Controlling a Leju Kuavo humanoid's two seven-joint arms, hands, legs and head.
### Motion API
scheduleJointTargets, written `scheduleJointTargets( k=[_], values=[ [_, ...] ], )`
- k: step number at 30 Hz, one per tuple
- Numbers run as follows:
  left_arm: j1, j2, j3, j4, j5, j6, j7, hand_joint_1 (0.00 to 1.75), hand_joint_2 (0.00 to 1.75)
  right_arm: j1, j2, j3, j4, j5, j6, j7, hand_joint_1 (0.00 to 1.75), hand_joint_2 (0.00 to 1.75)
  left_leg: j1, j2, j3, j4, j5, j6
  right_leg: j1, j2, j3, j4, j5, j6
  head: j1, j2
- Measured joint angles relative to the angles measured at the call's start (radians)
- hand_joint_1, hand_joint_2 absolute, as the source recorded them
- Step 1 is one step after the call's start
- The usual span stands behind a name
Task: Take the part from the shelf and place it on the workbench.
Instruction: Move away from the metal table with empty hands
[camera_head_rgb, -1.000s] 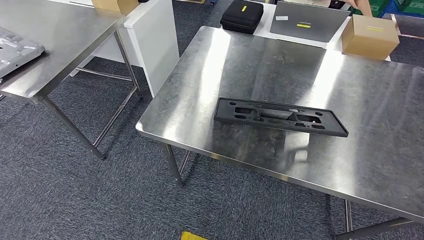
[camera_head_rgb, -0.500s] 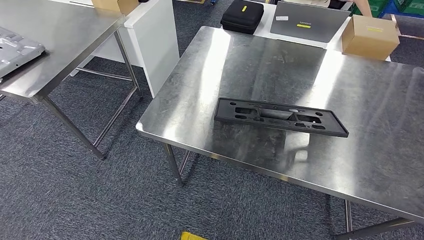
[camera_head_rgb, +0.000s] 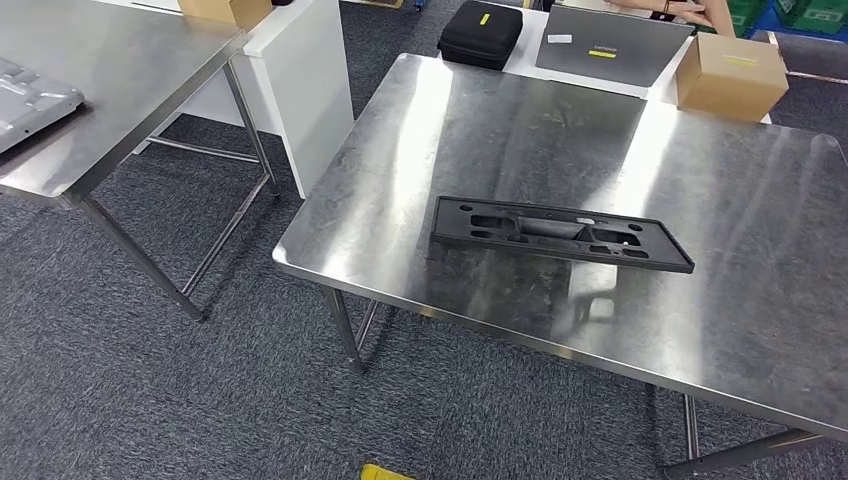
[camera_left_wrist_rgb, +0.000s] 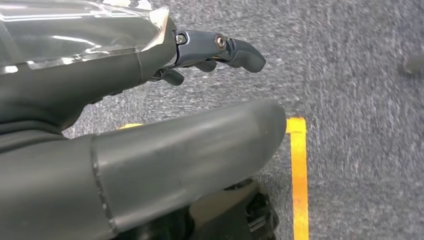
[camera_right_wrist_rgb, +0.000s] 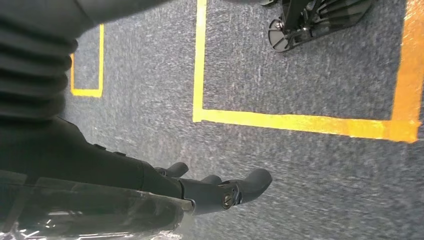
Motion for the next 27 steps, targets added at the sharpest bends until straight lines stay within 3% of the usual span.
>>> scheduleJointTargets(
  k=[2,3,4,5,7,9,11,12,13,15,16,17,18,19,20,22,24,27],
  values=[
    [-0.001,0.000,-0.001,0.000,0.000,-0.003,0.000,0.00,0.00,0.000,0.001,0.000,0.002,0.000,-0.001,0.009,0.00,0.00,0.000,0.021,-0.004,0.000,0.000,0.000,-0.002,-0.007,-0.047,0.116,-0.054,0.001,0.005,0.000],
    [-0.001,0.000,-0.001,0.000,0.000,-0.004,0.001,0.00,0.00,0.002,0.001,0.000,0.002,0.001,-0.001,0.012,0.00,0.00,0.000,0.031,-0.006,0.001,0.000,-0.001,-0.003,-0.009,-0.048,0.134,-0.062,0.006,0.005,0.000],
    [-0.002,0.001,-0.001,0.000,0.000,-0.005,0.002,0.00,0.00,0.003,0.001,0.000,0.003,0.002,-0.001,0.013,0.00,0.00,0.001,0.042,-0.007,0.001,0.001,-0.004,-0.005,-0.014,-0.027,0.110,-0.054,0.014,0.006,0.000],
    [-0.002,0.001,-0.001,0.000,-0.001,-0.005,0.003,0.00,0.00,0.004,0.001,0.001,0.004,0.002,-0.001,0.015,0.00,0.00,0.002,0.053,-0.008,0.002,0.000,-0.007,-0.007,-0.025,0.016,0.046,-0.035,0.023,0.007,0.000],
    [-0.003,0.001,-0.002,0.000,-0.004,-0.005,0.005,0.00,0.00,0.000,0.002,0.002,0.005,0.003,-0.002,0.015,0.00,0.00,0.001,0.073,-0.006,0.007,-0.003,-0.020,-0.005,-0.069,0.101,-0.096,0.004,0.029,0.007,0.000],
    [-0.004,0.003,-0.002,0.000,-0.006,-0.005,0.007,0.00,0.00,-0.004,0.002,0.004,0.007,0.002,-0.002,0.014,0.00,0.00,0.000,0.089,0.000,0.011,-0.011,-0.036,0.003,-0.092,0.129,-0.150,0.020,0.012,0.006,0.000],
    [-0.005,0.003,-0.002,0.000,-0.007,-0.004,0.007,0.00,0.00,-0.003,0.002,0.004,0.008,0.000,-0.003,0.014,0.00,0.00,0.004,0.106,0.010,0.010,-0.016,-0.053,0.007,-0.073,0.128,-0.152,0.023,-0.014,0.003,0.000],
    [-0.005,0.004,-0.002,0.000,-0.008,-0.004,0.007,0.00,0.00,-0.002,0.002,0.004,0.009,-0.002,-0.003,0.014,0.00,0.00,0.008,0.097,0.011,0.016,-0.023,-0.062,0.004,-0.062,0.130,-0.154,0.025,-0.025,0.001,0.000],
    [-0.005,0.004,-0.002,0.000,-0.008,-0.003,0.007,0.00,0.00,-0.002,0.003,0.004,0.009,-0.003,-0.003,0.014,0.00,0.00,0.012,0.073,0.006,0.036,-0.043,-0.071,0.000,-0.050,0.133,-0.156,0.030,-0.035,0.000,0.000],
    [-0.003,0.006,-0.002,0.000,-0.010,-0.001,0.009,0.00,0.00,-0.003,0.004,0.004,0.009,-0.005,-0.004,0.014,0.00,0.00,0.020,0.011,-0.031,0.130,-0.112,-0.085,-0.006,-0.027,0.133,-0.157,0.040,-0.047,-0.006,0.000],
    [-0.001,0.007,-0.002,0.000,-0.010,0.000,0.010,0.00,0.00,-0.003,0.004,0.004,0.009,-0.006,-0.004,0.014,0.00,0.00,0.023,-0.006,-0.057,0.194,-0.150,-0.088,-0.004,-0.014,0.130,-0.157,0.042,-0.051,-0.007,0.000],
    [0.001,0.008,-0.002,0.000,-0.011,0.001,0.011,0.00,0.00,-0.002,0.004,0.004,0.009,-0.006,-0.004,0.014,0.00,0.44,0.023,-0.011,-0.081,0.249,-0.175,-0.090,-0.001,-0.001,0.128,-0.156,0.043,-0.053,-0.008,0.000],
    [0.001,0.009,-0.002,0.000,-0.011,0.001,0.012,0.00,0.00,-0.001,0.004,0.004,0.009,-0.006,-0.005,0.013,0.00,0.87,0.024,-0.013,-0.093,0.278,-0.179,-0.089,0.002,0.010,0.128,-0.156,0.044,-0.054,-0.009,0.000],
    [0.001,0.010,-0.002,0.000,-0.012,0.000,0.012,0.00,0.00,0.001,0.004,0.005,0.009,-0.004,-0.007,0.011,0.00,0.87,0.024,-0.014,-0.089,0.271,-0.163,-0.086,0.006,0.020,0.129,-0.156,0.044,-0.054,-0.009,0.000],
    [0.001,0.011,-0.002,0.000,-0.012,-0.001,0.014,0.00,0.00,0.002,0.005,0.006,0.009,-0.001,-0.011,0.010,0.00,0.87,0.023,-0.016,-0.066,0.224,-0.129,-0.080,0.010,0.029,0.131,-0.156,0.045,-0.055,-0.010,0.000],
    [-0.002,0.015,-0.002,0.000,-0.015,-0.004,0.022,0.00,0.00,0.002,0.010,0.010,0.011,0.009,-0.017,0.008,0.00,0.00,0.017,-0.027,-0.001,0.087,-0.060,-0.055,0.013,0.043,0.134,-0.157,0.045,-0.054,-0.009,0.000],
    [-0.005,0.019,-0.002,0.000,-0.018,-0.008,0.044,0.00,0.00,0.002,0.015,0.015,0.013,0.016,-0.018,0.009,0.00,0.00,0.006,-0.035,0.031,0.012,-0.032,-0.032,0.011,0.049,0.132,-0.158,0.047,-0.049,-0.008,0.000],
    [-0.006,0.020,-0.002,0.000,-0.022,-0.021,0.099,0.00,0.00,0.004,0.015,0.025,0.014,0.024,-0.014,0.011,0.00,0.00,0.003,-0.030,0.037,-0.013,-0.014,-0.016,0.010,0.046,0.127,-0.162,0.051,-0.032,-0.013,0.000]
  ],
)
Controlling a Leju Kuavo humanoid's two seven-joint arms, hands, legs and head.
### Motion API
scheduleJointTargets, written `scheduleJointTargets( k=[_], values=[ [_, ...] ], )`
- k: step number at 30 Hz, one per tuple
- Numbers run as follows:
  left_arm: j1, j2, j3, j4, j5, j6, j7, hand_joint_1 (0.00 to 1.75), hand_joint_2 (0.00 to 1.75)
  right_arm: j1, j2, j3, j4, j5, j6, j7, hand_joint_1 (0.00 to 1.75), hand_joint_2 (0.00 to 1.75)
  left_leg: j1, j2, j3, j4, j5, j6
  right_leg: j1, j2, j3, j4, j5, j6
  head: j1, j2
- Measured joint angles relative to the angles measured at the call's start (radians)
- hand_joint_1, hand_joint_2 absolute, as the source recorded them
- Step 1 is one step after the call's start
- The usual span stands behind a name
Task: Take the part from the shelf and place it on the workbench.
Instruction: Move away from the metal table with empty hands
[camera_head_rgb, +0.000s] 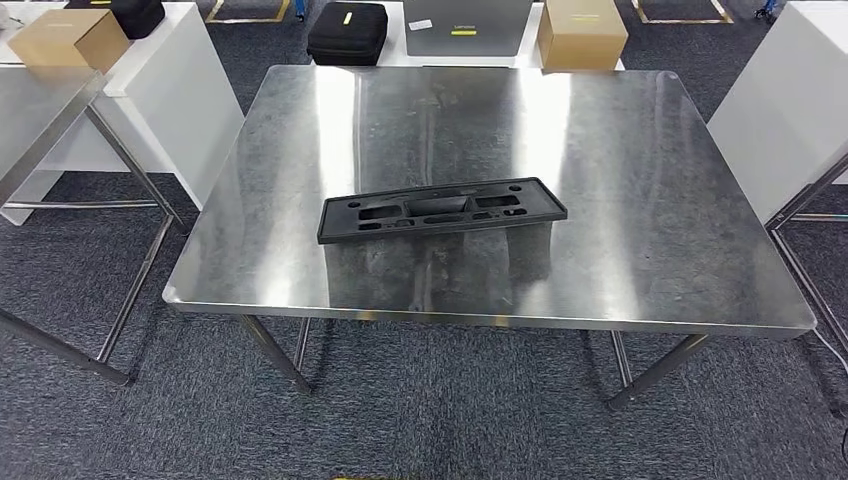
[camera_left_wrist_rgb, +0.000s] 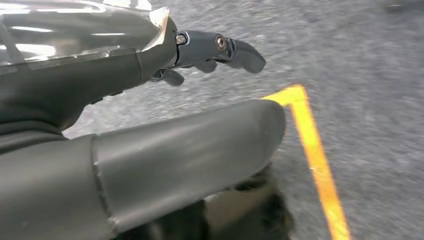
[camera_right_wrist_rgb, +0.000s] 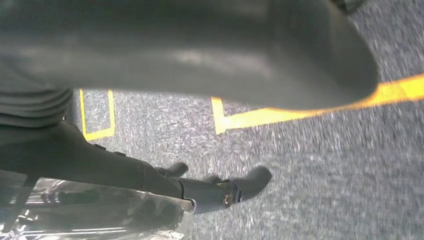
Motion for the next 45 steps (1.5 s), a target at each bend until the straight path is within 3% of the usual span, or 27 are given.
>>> scheduleJointTargets(
  k=[2,4,6,7,8,10,11,13,16,17,19,21,22,23,26,28,31,32,33,35,37,38,39,40,41,43,45],
  values=[
    [0.000,0.001,0.000,0.000,-0.005,-0.014,0.028,0.00,0.00,-0.001,-0.001,0.006,0.001,0.003,0.002,0.002,0.00,0.00,0.008,0.010,0.007,-0.028,0.020,0.009,0.004,-0.022,-0.022,0.041,-0.027,0.000,0.003,0.000],
    [0.000,0.000,-0.001,0.001,-0.011,-0.028,0.045,0.00,0.00,-0.004,-0.003,0.009,0.001,0.003,0.004,0.003,0.00,0.00,0.012,0.021,0.005,-0.039,0.029,0.010,-0.002,-0.043,-0.077,0.161,-0.089,-0.003,0.007,0.000],
    [0.002,-0.001,-0.004,0.002,-0.016,-0.037,0.055,0.00,0.00,-0.004,-0.005,0.011,0.001,0.003,0.004,0.005,0.00,0.00,0.014,0.030,-0.004,-0.036,0.033,0.005,-0.015,-0.051,-0.119,0.265,-0.130,0.009,0.008,0.000],
    [0.002,-0.002,-0.005,0.002,-0.017,-0.041,0.056,0.00,0.00,-0.002,-0.006,0.013,0.001,0.004,0.004,0.007,0.00,0.00,0.017,0.033,-0.010,-0.032,0.034,0.000,-0.022,-0.054,-0.114,0.266,-0.127,0.022,0.009,0.000],
    [0.002,-0.004,-0.007,0.003,-0.017,-0.044,0.057,0.00,0.00,-0.001,-0.008,0.014,0.001,0.005,0.004,0.009,0.00,0.00,0.021,0.036,-0.016,-0.026,0.034,-0.006,-0.029,-0.058,-0.088,0.225,-0.110,0.038,0.009,0.000],
    [0.001,-0.005,-0.008,0.004,-0.016,-0.049,0.059,0.00,0.00,-0.001,-0.009,0.018,0.002,0.007,0.004,0.013,0.00,0.00,0.028,0.039,-0.029,-0.006,0.031,-0.023,-0.041,-0.068,-0.007,0.088,-0.067,0.066,0.010,0.000],
    [0.001,-0.006,-0.008,0.004,-0.016,-0.050,0.059,0.00,0.00,-0.002,-0.008,0.020,0.002,0.008,0.005,0.014,0.00,0.00,0.029,0.040,-0.034,0.007,0.027,-0.033,-0.042,-0.071,0.017,0.038,-0.052,0.070,0.013,0.000],
    [0.001,-0.006,-0.009,0.004,-0.016,-0.052,0.060,0.00,0.00,-0.004,-0.008,0.024,0.004,0.009,0.007,0.016,0.00,0.00,0.026,0.041,-0.039,0.020,0.020,-0.050,-0.035,-0.073,0.020,0.018,-0.046,0.055,0.014,0.000],
    [0.001,-0.007,-0.010,0.005,-0.018,-0.052,0.060,0.00,0.00,-0.005,-0.010,0.027,0.005,0.005,0.007,0.018,0.00,0.00,0.033,0.039,-0.043,0.030,0.010,-0.062,-0.036,-0.070,0.013,0.020,-0.035,0.024,0.005,0.000],
    [0.001,-0.007,-0.011,0.005,-0.019,-0.052,0.060,0.00,0.00,-0.005,-0.010,0.027,0.005,0.003,0.007,0.018,0.00,0.00,0.036,0.035,-0.054,0.053,-0.013,-0.066,-0.038,-0.069,0.010,0.020,-0.029,0.015,0.002,0.000],
    [0.001,-0.007,-0.012,0.005,-0.023,-0.053,0.060,0.00,0.00,-0.004,-0.009,0.027,0.005,0.001,0.007,0.018,0.00,0.00,0.039,0.025,-0.096,0.156,-0.096,-0.072,-0.036,-0.068,0.000,0.020,-0.016,0.000,-0.002,0.000],
    [0.001,-0.008,-0.013,0.005,-0.026,-0.055,0.060,0.00,0.00,-0.002,-0.009,0.027,0.005,-0.001,0.007,0.018,0.00,0.00,0.039,0.022,-0.141,0.282,-0.166,-0.073,-0.030,-0.067,-0.014,0.022,-0.005,-0.004,-0.006,0.000],
    [0.001,-0.008,-0.014,0.006,-0.026,-0.057,0.061,0.00,0.00,-0.001,-0.009,0.027,0.005,-0.002,0.007,0.019,0.00,0.00,0.038,0.022,-0.145,0.309,-0.174,-0.070,-0.026,-0.066,-0.021,0.022,-0.001,-0.004,-0.006,0.000],
    [0.001,-0.008,-0.014,0.006,-0.027,-0.058,0.062,0.00,0.00,0.000,-0.009,0.027,0.005,-0.004,0.007,0.019,0.00,0.00,0.038,0.022,-0.127,0.292,-0.162,-0.065,-0.024,-0.065,-0.025,0.022,0.002,-0.003,-0.006,0.000],
    [-0.001,-0.007,-0.015,0.006,-0.033,-0.061,0.064,0.00,0.00,0.000,-0.007,0.027,0.005,-0.007,0.007,0.021,0.00,0.00,0.031,0.013,-0.001,0.096,-0.083,-0.041,-0.018,-0.059,-0.031,0.022,0.013,0.006,-0.006,0.000],
    [-0.003,-0.007,-0.015,0.006,-0.036,-0.062,0.065,0.00,0.00,0.000,-0.005,0.027,0.005,-0.008,0.006,0.021,0.00,0.00,0.021,0.008,0.039,0.028,-0.061,-0.031,-0.017,-0.058,-0.032,0.021,0.020,0.016,-0.005,0.000],
    [-0.006,-0.009,-0.016,0.006,-0.039,-0.066,0.070,0.00,0.00,0.001,-0.006,0.027,0.005,-0.009,0.006,0.021,0.00,0.00,0.014,0.015,0.034,0.011,-0.036,-0.021,-0.015,-0.057,-0.038,0.016,0.032,0.038,-0.005,0.000],
    [-0.007,-0.009,-0.016,0.006,-0.039,-0.067,0.071,0.00,0.00,0.001,-0.007,0.027,0.005,-0.008,0.006,0.021,0.00,0.00,0.014,0.018,0.031,0.000,-0.023,-0.015,-0.013,-0.058,-0.047,0.029,0.020,0.040,-0.003,0.000],
    [-0.009,-0.010,-0.016,0.006,-0.040,-0.067,0.072,0.00,0.00,0.002,-0.008,0.027,0.006,-0.008,0.006,0.022,0.00,0.00,0.015,0.021,0.025,-0.010,-0.009,-0.008,-0.011,-0.058,-0.063,0.061,-0.006,0.036,0.000,0.000],
    [-0.011,-0.012,-0.017,0.006,-0.041,-0.067,0.074,0.00,0.00,0.001,-0.009,0.027,0.006,-0.007,0.006,0.024,0.00,0.00,0.013,0.025,0.006,-0.016,0.010,0.001,-0.013,-0.060,-0.107,0.180,-0.087,0.023,0.005,0.000],
    [-0.012,-0.013,-0.017,0.006,-0.042,-0.068,0.076,0.00,0.00,0.002,-0.011,0.028,0.006,-0.006,0.007,0.027,0.00,0.00,0.009,0.029,-0.016,-0.014,0.025,0.003,-0.015,-0.060,-0.128,0.279,-0.131,0.029,0.008,0.000],
    [-0.012,-0.014,-0.018,0.006,-0.043,-0.068,0.077,0.00,0.00,0.002,-0.013,0.028,0.006,-0.005,0.008,0.028,0.00,0.00,0.007,0.030,-0.027,-0.013,0.032,0.002,-0.016,-0.060,-0.111,0.279,-0.127,0.039,0.009,0.000],
    [-0.012,-0.014,-0.020,0.006,-0.044,-0.069,0.078,0.00,0.00,0.002,-0.015,0.028,0.006,-0.004,0.008,0.029,0.00,0.00,0.006,0.031,-0.037,-0.009,0.038,0.000,-0.016,-0.060,-0.075,0.241,-0.109,0.049,0.009,0.000],
    [-0.012,-0.015,-0.021,0.006,-0.045,-0.070,0.079,0.00,0.00,0.002,-0.016,0.029,0.006,-0.002,0.009,0.029,0.00,0.00,0.005,0.032,-0.046,-0.005,0.043,-0.003,-0.016,-0.062,-0.023,0.171,-0.089,0.057,0.009,0.000],
    [-0.013,-0.015,-0.023,0.006,-0.046,-0.070,0.080,0.00,0.00,0.001,-0.017,0.030,0.006,-0.001,0.010,0.030,0.00,0.00,0.004,0.032,-0.055,0.001,0.047,-0.006,-0.014,-0.063,0.032,0.092,-0.078,0.056,0.009,0.000],
    [-0.014,-0.015,-0.025,0.006,-0.047,-0.071,0.081,0.00,0.00,0.000,-0.019,0.031,0.006,0.001,0.011,0.031,0.00,0.00,0.001,0.033,-0.064,0.010,0.055,-0.015,-0.007,-0.064,0.090,-0.005,-0.069,0.044,0.008,0.000],
    [-0.015,-0.016,-0.027,0.006,-0.048,-0.073,0.081,0.00,0.00,0.000,-0.022,0.033,0.007,0.003,0.012,0.032,0.00,0.00,-0.001,0.032,-0.066,0.013,0.063,-0.025,-0.002,-0.062,0.084,-0.015,-0.066,0.026,0.006,0.000]
  ],
)
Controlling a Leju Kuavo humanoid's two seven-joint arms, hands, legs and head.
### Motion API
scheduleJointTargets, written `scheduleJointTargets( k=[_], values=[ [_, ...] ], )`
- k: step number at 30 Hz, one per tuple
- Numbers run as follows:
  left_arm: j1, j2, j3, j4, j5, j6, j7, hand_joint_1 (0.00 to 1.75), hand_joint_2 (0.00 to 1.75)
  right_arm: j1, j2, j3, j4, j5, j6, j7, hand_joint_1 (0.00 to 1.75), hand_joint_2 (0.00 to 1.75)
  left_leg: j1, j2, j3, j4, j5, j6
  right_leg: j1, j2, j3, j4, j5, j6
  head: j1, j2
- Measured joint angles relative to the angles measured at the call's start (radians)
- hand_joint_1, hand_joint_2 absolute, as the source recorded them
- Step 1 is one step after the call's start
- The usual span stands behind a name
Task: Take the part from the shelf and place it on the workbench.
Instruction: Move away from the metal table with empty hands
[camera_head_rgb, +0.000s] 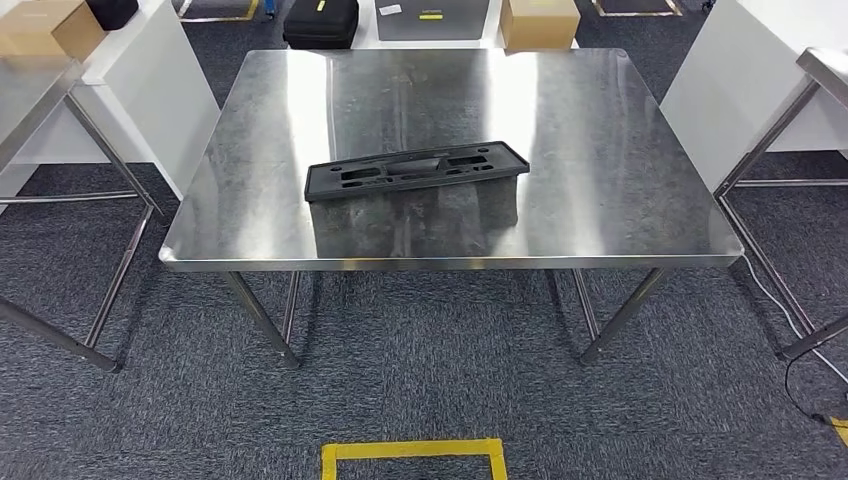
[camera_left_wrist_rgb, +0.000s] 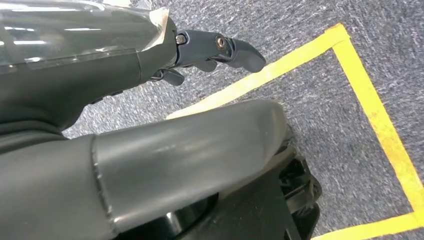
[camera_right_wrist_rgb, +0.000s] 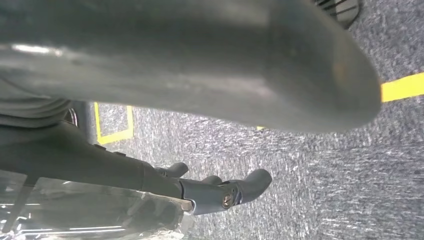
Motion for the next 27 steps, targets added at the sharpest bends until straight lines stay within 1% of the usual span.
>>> scheduleJointTargets(
  k=[1,2,3,4,5,6,7,8,9,13,14,15,16,17,18,19,20,21,22,23,24,25,26,27],
  values=[
    [0.000,0.000,-0.001,0.000,0.000,-0.001,0.000,0.00,0.00,0.000,0.000,0.000,0.000,0.001,0.000,0.000,0.00,0.00,0.001,-0.002,-0.004,0.004,0.000,-0.005,-0.006,0.000,-0.005,-0.003,0.003,-0.009,0.001,0.000],
    [0.000,0.000,-0.002,0.000,-0.001,-0.002,0.001,0.00,0.00,-0.001,0.000,0.001,0.000,0.002,0.001,0.001,0.00,0.00,0.003,-0.005,-0.011,0.013,-0.013,-0.012,-0.011,-0.001,-0.010,-0.003,0.010,-0.021,0.000,0.000],
    [0.000,0.000,-0.003,0.000,-0.001,-0.003,0.001,0.00,0.00,-0.001,0.000,0.002,0.000,0.003,0.001,0.001,0.00,0.00,0.007,-0.008,-0.022,0.039,-0.042,-0.019,-0.017,-0.002,-0.017,-0.005,0.019,-0.032,-0.002,0.000],
    [0.001,0.000,-0.003,0.000,-0.001,-0.003,0.002,0.00,0.00,-0.001,0.001,0.003,0.000,0.004,0.001,0.000,0.00,0.00,0.012,-0.012,-0.039,0.085,-0.086,-0.027,-0.021,-0.003,-0.024,-0.005,0.027,-0.039,-0.004,0.000],
    [0.001,0.000,-0.003,0.000,-0.001,-0.003,0.002,0.00,0.00,0.000,0.000,0.004,0.000,0.005,0.001,0.000,0.00,0.00,0.017,-0.014,-0.058,0.146,-0.135,-0.034,-0.020,-0.004,-0.032,-0.004,0.035,-0.043,-0.007,0.000],
    [0.001,0.001,-0.003,0.000,-0.001,-0.003,0.003,0.00,0.00,0.000,-0.001,0.006,0.000,0.005,0.001,0.000,0.00,0.00,0.023,-0.016,-0.074,0.205,-0.174,-0.041,-0.019,-0.005,-0.038,-0.003,0.042,-0.044,-0.009,0.000],
    [0.001,0.001,-0.003,0.000,-0.001,-0.003,0.003,0.00,0.00,0.001,-0.001,0.006,0.000,0.005,0.001,0.000,0.00,0.00,0.026,-0.016,-0.086,0.249,-0.198,-0.046,-0.019,-0.005,-0.043,-0.002,0.047,-0.043,-0.009,0.000],
    [0.001,0.001,-0.003,0.000,-0.001,-0.003,0.003,0.00,0.00,0.001,-0.001,0.007,0.000,0.005,0.001,0.000,0.00,0.00,0.028,-0.016,-0.092,0.273,-0.208,-0.049,-0.019,-0.005,-0.045,-0.002,0.050,-0.042,-0.009,0.000],
    [0.001,0.001,-0.003,0.000,-0.001,-0.003,0.003,0.00,0.00,0.001,-0.001,0.007,0.000,0.005,0.001,0.000,0.00,0.00,0.029,-0.016,-0.093,0.279,-0.209,-0.050,-0.019,-0.005,-0.046,-0.001,0.051,-0.042,-0.009,0.000],
    [0.001,0.001,-0.003,0.000,-0.001,-0.003,0.003,0.00,0.00,0.001,-0.001,0.007,0.001,0.005,0.001,0.000,0.00,0.00,0.031,-0.016,-0.092,0.287,-0.209,-0.052,-0.019,-0.005,-0.050,-0.001,0.054,-0.040,-0.009,0.000],
    [0.001,0.001,-0.003,0.000,-0.001,-0.003,0.003,0.00,0.00,0.001,-0.001,0.008,0.001,0.005,0.001,0.000,0.00,0.00,0.033,-0.016,-0.089,0.288,-0.206,-0.053,-0.020,-0.004,-0.053,0.000,0.055,-0.039,-0.009,0.000],
    [0.002,0.002,-0.003,0.000,-0.001,-0.003,0.003,0.00,0.00,0.001,-0.001,0.008,0.001,0.005,0.001,0.000,0.00,0.00,0.036,-0.016,-0.076,0.276,-0.196,-0.055,-0.021,-0.004,-0.057,0.002,0.058,-0.037,-0.009,0.000],
    [0.001,0.002,-0.003,0.000,-0.001,-0.003,0.003,0.00,0.00,0.002,-0.001,0.009,0.001,0.005,0.001,0.000,0.00,0.00,0.042,-0.016,-0.028,0.209,-0.167,-0.060,-0.023,-0.003,-0.065,0.006,0.062,-0.032,-0.009,0.000],
    [0.001,0.002,-0.004,0.000,0.000,-0.003,0.003,0.00,0.00,0.001,-0.001,0.009,0.001,0.004,0.001,0.000,0.00,0.00,0.043,-0.019,0.022,0.136,-0.141,-0.059,-0.024,-0.003,-0.073,0.009,0.067,-0.023,-0.008,0.000],
    [0.000,0.002,-0.004,0.000,0.000,-0.004,0.003,0.00,0.00,0.001,-0.001,0.010,0.001,0.004,0.001,0.000,0.00,0.00,0.041,-0.022,0.067,0.063,-0.115,-0.054,-0.026,-0.002,-0.081,0.010,0.076,-0.009,-0.008,0.000],
    [-0.001,0.002,-0.004,0.000,0.000,-0.004,0.003,0.00,0.00,0.000,-0.001,0.011,0.001,0.003,0.001,0.000,0.00,0.00,0.039,-0.023,0.102,-0.005,-0.090,-0.041,-0.026,-0.002,-0.092,0.015,0.079,0.004,-0.006,0.000],
    [-0.001,0.001,-0.004,0.000,0.000,-0.004,0.003,0.00,0.00,0.000,-0.001,0.012,0.001,0.003,0.001,0.000,0.00,0.00,0.033,-0.023,0.099,-0.018,-0.081,-0.022,-0.025,-0.002,-0.106,0.032,0.067,0.012,-0.004,0.000],
    [-0.002,0.000,-0.004,0.000,0.000,-0.005,0.002,0.00,0.00,0.000,-0.001,0.012,0.001,0.002,0.001,0.000,0.00,0.00,0.029,-0.020,0.091,-0.026,-0.069,-0.006,-0.024,-0.002,-0.124,0.069,0.042,0.012,-0.002,0.000],
    [-0.002,-0.001,-0.004,0.000,0.000,-0.005,0.002,0.00,0.00,0.000,-0.001,0.012,0.001,0.002,0.001,0.000,0.00,0.00,0.028,-0.016,0.082,-0.032,-0.057,0.006,-0.024,-0.003,-0.149,0.128,0.002,0.006,0.001,0.000],
    [-0.002,-0.001,-0.004,0.000,0.000,-0.005,0.002,0.00,0.00,0.000,-0.001,0.013,0.001,0.002,0.001,0.000,0.00,0.00,0.026,-0.013,0.072,-0.032,-0.049,0.011,-0.025,-0.003,-0.175,0.199,-0.038,-0.001,0.003,0.000],
    [-0.001,-0.001,-0.004,0.000,0.000,-0.005,0.002,0.00,0.00,0.001,-0.001,0.014,0.002,0.002,0.001,0.000,0.00,0.00,0.024,-0.011,0.061,-0.032,-0.041,0.012,-0.025,-0.003,-0.193,0.260,-0.065,-0.002,0.004,0.000],
    [-0.001,-0.001,-0.004,0.000,0.000,-0.005,0.002,0.00,0.00,0.001,-0.002,0.014,0.002,0.002,0.000,0.000,0.00,0.00,0.024,-0.009,0.050,-0.031,-0.033,0.012,-0.024,-0.003,-0.198,0.295,-0.076,0.003,0.005,0.000],
    [-0.001,-0.001,-0.004,0.000,0.000,-0.005,0.002,0.00,0.00,0.001,-0.002,0.015,0.001,0.002,0.000,0.000,0.00,0.00,0.023,-0.008,0.038,-0.030,-0.025,0.010,-0.024,-0.003,-0.182,0.291,-0.069,0.012,0.006,0.000],
    [-0.001,-0.001,-0.004,0.000,0.000,-0.005,0.002,0.00,0.00,0.001,-0.003,0.016,0.001,0.003,0.001,0.000,0.00,0.00,0.023,-0.008,0.027,-0.027,-0.018,0.007,-0.024,-0.003,-0.146,0.246,-0.050,0.022,0.007,0.000]
  ],
)
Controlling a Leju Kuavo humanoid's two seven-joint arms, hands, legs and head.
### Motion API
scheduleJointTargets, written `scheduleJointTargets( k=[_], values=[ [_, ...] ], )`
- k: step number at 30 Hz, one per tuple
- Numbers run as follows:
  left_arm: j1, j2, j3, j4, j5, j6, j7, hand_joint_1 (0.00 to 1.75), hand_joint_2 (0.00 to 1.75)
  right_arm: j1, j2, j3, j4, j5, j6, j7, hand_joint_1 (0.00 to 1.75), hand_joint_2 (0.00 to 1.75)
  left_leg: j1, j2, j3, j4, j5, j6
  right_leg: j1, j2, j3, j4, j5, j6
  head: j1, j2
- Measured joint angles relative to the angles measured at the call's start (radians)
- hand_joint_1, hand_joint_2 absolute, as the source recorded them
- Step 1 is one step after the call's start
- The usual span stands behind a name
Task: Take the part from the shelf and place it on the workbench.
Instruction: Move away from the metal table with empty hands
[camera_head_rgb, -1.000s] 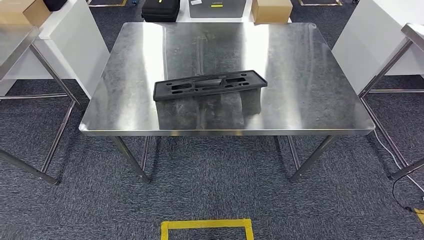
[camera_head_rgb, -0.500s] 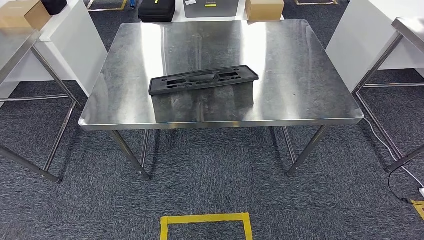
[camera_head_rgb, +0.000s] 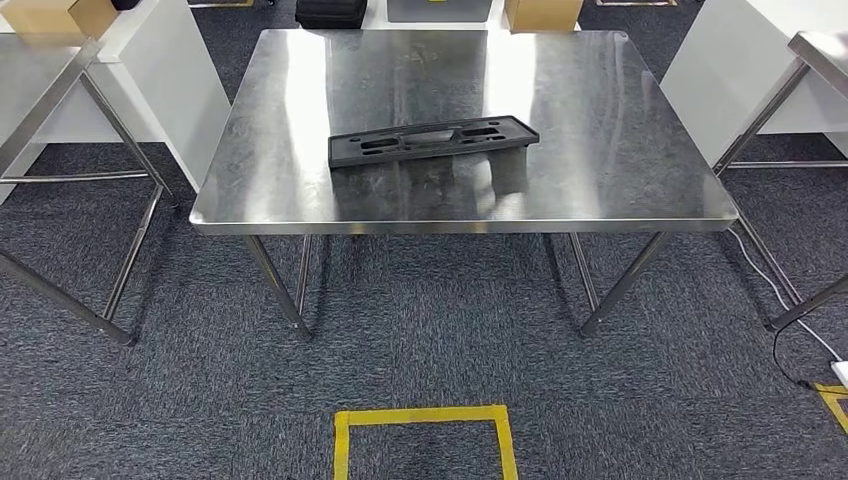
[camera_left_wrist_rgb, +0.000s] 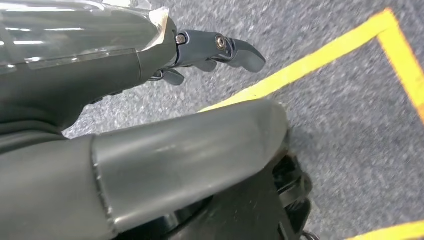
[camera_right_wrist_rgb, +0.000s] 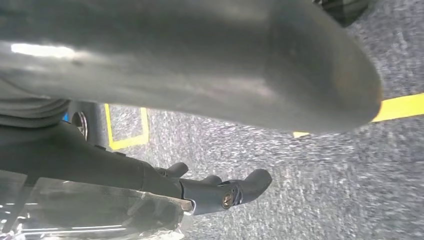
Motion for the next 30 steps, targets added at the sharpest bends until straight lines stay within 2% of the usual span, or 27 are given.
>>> scheduleJointTargets(
  k=[1,2,3,4,6,7,8,9,10,11,12,13,14,15,18,19,20,22,23,24,25,27,28,29,30],
  values=[
    [0.000,-0.001,0.000,0.000,0.000,0.000,0.000,0.00,0.00,-0.001,0.000,0.001,0.000,0.000,0.000,0.000,0.00,0.00,0.000,0.000,-0.010,0.004,0.006,-0.004,-0.001,0.000,0.052,-0.075,0.022,0.008,0.001,0.000],
    [0.000,-0.001,0.000,0.000,-0.001,0.000,0.000,0.00,0.00,-0.002,-0.001,0.002,0.000,0.001,0.000,0.000,0.00,0.00,-0.001,0.000,-0.020,0.009,0.012,-0.009,0.001,0.000,0.105,-0.156,0.036,0.011,0.001,0.000],
    [-0.001,-0.002,-0.001,0.000,-0.002,0.000,0.000,0.00,0.00,-0.004,-0.001,0.003,0.000,0.002,0.000,0.001,0.00,0.00,-0.003,0.000,-0.027,0.013,0.018,-0.015,0.005,0.001,0.141,-0.214,0.045,0.009,0.001,0.000],
    [-0.001,-0.003,-0.001,0.000,-0.003,0.000,0.000,0.00,0.00,-0.004,-0.001,0.003,0.000,0.002,0.000,0.001,0.00,0.00,-0.005,0.000,-0.032,0.016,0.023,-0.020,0.010,0.003,0.159,-0.250,0.047,0.004,0.002,0.000],
    [-0.001,-0.004,-0.001,0.000,-0.005,0.000,0.000,0.00,0.00,-0.002,-0.001,0.003,0.000,0.002,0.000,0.003,0.00,0.00,-0.007,-0.001,-0.034,0.018,0.034,-0.028,0.014,0.005,0.151,-0.257,0.051,-0.008,-0.002,0.000],
    [-0.001,-0.004,-0.001,0.000,-0.005,0.000,0.000,0.00,0.00,-0.001,0.000,0.003,0.000,0.001,0.000,0.003,0.00,0.00,-0.005,-0.002,-0.037,0.021,0.031,-0.032,0.008,0.004,0.146,-0.259,0.056,-0.015,-0.003,0.000],
    [0.000,-0.004,-0.002,0.000,-0.006,0.000,0.001,0.00,0.00,-0.001,0.001,0.003,0.000,0.001,0.000,0.004,0.00,0.00,-0.003,-0.004,-0.044,0.035,0.014,-0.036,0.001,0.002,0.142,-0.259,0.063,-0.025,-0.006,0.000],
    [0.000,-0.004,-0.002,0.000,-0.007,0.000,0.001,0.00,0.00,-0.001,0.001,0.003,0.000,0.001,-0.001,0.004,0.00,0.00,0.000,-0.006,-0.058,0.070,-0.021,-0.041,-0.005,0.000,0.138,-0.260,0.071,-0.037,-0.008,0.000],
    [0.000,-0.004,-0.002,0.000,-0.008,0.000,0.001,0.00,0.00,-0.001,0.001,0.004,0.000,0.000,-0.002,0.004,0.00,0.00,0.003,-0.007,-0.079,0.128,-0.070,-0.045,-0.007,-0.001,0.132,-0.260,0.080,-0.046,-0.010,0.000],
    [0.000,-0.004,-0.002,0.000,-0.009,0.000,0.002,0.00,0.00,-0.001,0.001,0.004,0.000,0.000,-0.002,0.004,0.00,0.00,0.004,-0.008,-0.103,0.202,-0.120,-0.050,-0.005,-0.002,0.124,-0.259,0.088,-0.052,-0.011,0.000],
    [0.000,-0.004,-0.002,0.000,-0.009,0.000,0.002,0.00,0.00,-0.001,0.001,0.004,0.000,0.000,-0.003,0.003,0.00,0.00,0.005,-0.009,-0.124,0.274,-0.159,-0.054,-0.003,-0.003,0.115,-0.259,0.095,-0.053,-0.012,0.000],
    [0.001,-0.004,-0.002,0.000,-0.009,0.000,0.002,0.00,0.00,0.000,0.001,0.004,0.000,0.000,-0.003,0.002,0.00,0.00,0.007,-0.009,-0.132,0.320,-0.178,-0.056,-0.002,-0.003,0.106,-0.258,0.102,-0.051,-0.012,0.000],
    [0.001,-0.004,-0.002,0.000,-0.009,0.000,0.002,0.00,0.00,0.001,0.001,0.004,0.000,0.001,-0.003,0.002,0.00,0.00,0.008,-0.008,-0.122,0.328,-0.176,-0.057,-0.002,-0.003,0.098,-0.258,0.108,-0.049,-0.013,0.000],
    [0.002,-0.004,-0.002,0.000,-0.009,0.000,0.001,0.00,0.00,0.001,0.001,0.004,0.000,0.001,-0.003,0.001,0.00,0.00,0.009,-0.008,-0.090,0.294,-0.157,-0.057,-0.002,-0.003,0.091,-0.257,0.114,-0.046,-0.013,0.000],
    [0.000,-0.004,-0.002,0.000,-0.009,0.002,-0.001,0.00,0.00,0.001,0.001,0.006,0.000,0.003,-0.003,0.001,0.00,0.00,0.010,-0.012,0.056,0.083,-0.091,-0.046,0.001,-0.001,0.078,-0.253,0.125,-0.033,-0.015,0.000],
    [-0.001,-0.004,-0.002,0.000,-0.009,0.002,-0.002,0.00,0.00,0.000,0.001,0.007,0.000,0.004,-0.003,0.001,0.00,0.00,0.008,-0.014,0.083,0.039,-0.084,-0.042,0.003,-0.001,0.075,-0.251,0.130,-0.026,-0.015,0.000],
    [-0.001,-0.004,-0.002,0.000,-0.009,0.002,-0.003,0.00,0.00,-0.001,0.001,0.008,0.000,0.004,-0.003,0.002,0.00,0.00,0.006,-0.014,0.096,0.016,-0.083,-0.039,0.006,-0.001,0.070,-0.250,0.135,-0.018,-0.015,0.000],
    [0.000,-0.004,-0.002,0.000,-0.011,0.002,-0.003,0.00,0.00,-0.001,0.000,0.008,0.000,0.004,-0.003,0.004,0.00,0.00,0.004,-0.012,0.089,0.006,-0.076,-0.028,0.009,-0.001,0.062,-0.249,0.142,-0.003,-0.014,0.000],
    [0.000,-0.005,-0.002,0.000,-0.012,0.002,-0.003,0.00,0.00,-0.001,-0.001,0.009,0.000,0.003,-0.003,0.005,0.00,0.00,0.003,-0.011,0.084,0.001,-0.069,-0.018,0.010,-0.001,0.054,-0.239,0.134,0.000,-0.013,0.000],
    [0.000,-0.006,-0.002,0.000,-0.014,0.002,-0.003,0.00,0.00,-0.001,-0.002,0.009,0.000,0.003,-0.003,0.006,0.00,0.00,0.003,-0.008,0.078,-0.003,-0.060,-0.007,0.011,-0.001,0.040,-0.211,0.112,-0.002,-0.010,0.000],
    [-0.001,-0.006,-0.002,0.000,-0.016,0.002,-0.003,0.00,0.00,-0.001,-0.003,0.009,0.000,0.002,-0.003,0.006,0.00,0.00,0.002,-0.006,0.070,-0.007,-0.051,0.002,0.011,-0.001,0.020,-0.163,0.078,-0.009,-0.007,0.000],
    [-0.001,-0.007,-0.002,0.000,-0.019,0.002,-0.003,0.00,0.00,0.000,-0.003,0.009,0.000,0.001,-0.003,0.006,0.00,0.00,-0.004,-0.003,0.048,-0.006,-0.035,0.011,0.008,-0.001,-0.029,-0.027,0.000,-0.021,-0.001,0.000],
    [-0.001,-0.007,-0.002,0.000,-0.020,0.002,-0.002,0.00,0.00,0.000,-0.004,0.009,0.000,0.000,-0.003,0.006,0.00,0.00,-0.007,-0.001,0.036,-0.005,-0.026,0.012,0.008,-0.001,-0.042,0.026,-0.019,-0.019,0.000,0.000],
    [-0.001,-0.007,-0.002,0.000,-0.021,0.002,-0.002,0.00,0.00,0.000,-0.005,0.009,0.000,0.000,-0.003,0.007,0.00,0.00,-0.009,0.000,0.024,-0.004,-0.017,0.012,0.008,-0.001,-0.040,0.051,-0.020,-0.012,0.001,0.000],
    [-0.001,-0.008,-0.002,0.000,-0.021,0.002,-0.002,0.00,0.00,0.001,-0.006,0.009,0.000,0.000,-0.003,0.007,0.00,0.00,-0.011,0.000,0.012,-0.002,-0.008,0.011,0.009,-0.001,-0.017,0.034,-0.002,-0.002,0.002,0.000]
  ],
)
